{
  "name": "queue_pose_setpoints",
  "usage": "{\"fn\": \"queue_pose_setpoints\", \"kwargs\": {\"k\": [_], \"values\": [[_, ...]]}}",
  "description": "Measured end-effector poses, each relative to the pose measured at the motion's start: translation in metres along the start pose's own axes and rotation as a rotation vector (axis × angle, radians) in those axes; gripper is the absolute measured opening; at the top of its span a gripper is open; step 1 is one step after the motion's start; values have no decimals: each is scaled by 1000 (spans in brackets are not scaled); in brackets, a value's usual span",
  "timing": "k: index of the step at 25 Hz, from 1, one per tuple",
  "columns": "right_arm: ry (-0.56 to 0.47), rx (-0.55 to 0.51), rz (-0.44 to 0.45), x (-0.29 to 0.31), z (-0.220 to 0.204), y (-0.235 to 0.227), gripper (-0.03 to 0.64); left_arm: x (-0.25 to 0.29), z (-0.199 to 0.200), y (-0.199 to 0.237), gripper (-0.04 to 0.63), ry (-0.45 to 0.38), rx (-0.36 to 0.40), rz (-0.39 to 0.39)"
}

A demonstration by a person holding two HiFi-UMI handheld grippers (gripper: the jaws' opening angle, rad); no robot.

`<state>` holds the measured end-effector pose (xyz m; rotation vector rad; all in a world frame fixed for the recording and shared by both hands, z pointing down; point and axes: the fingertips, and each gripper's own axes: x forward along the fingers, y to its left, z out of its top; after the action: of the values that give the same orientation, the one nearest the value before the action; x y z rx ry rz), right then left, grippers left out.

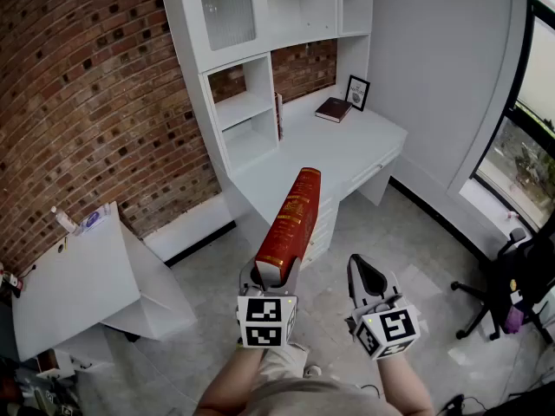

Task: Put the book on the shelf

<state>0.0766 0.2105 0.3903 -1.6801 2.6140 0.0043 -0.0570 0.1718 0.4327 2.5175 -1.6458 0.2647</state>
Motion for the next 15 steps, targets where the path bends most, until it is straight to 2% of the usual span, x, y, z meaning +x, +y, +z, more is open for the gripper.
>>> {"fn": "queue_pose_setpoints", "kwargs": {"k": [10,15], "values": [[-27,-1,6,-36,4,29,6,-41,4,-14,235,-34,0,-9],[-47,43,24,-43,5,26,6,-47,6,-15,235,-50,-12,6]]}}
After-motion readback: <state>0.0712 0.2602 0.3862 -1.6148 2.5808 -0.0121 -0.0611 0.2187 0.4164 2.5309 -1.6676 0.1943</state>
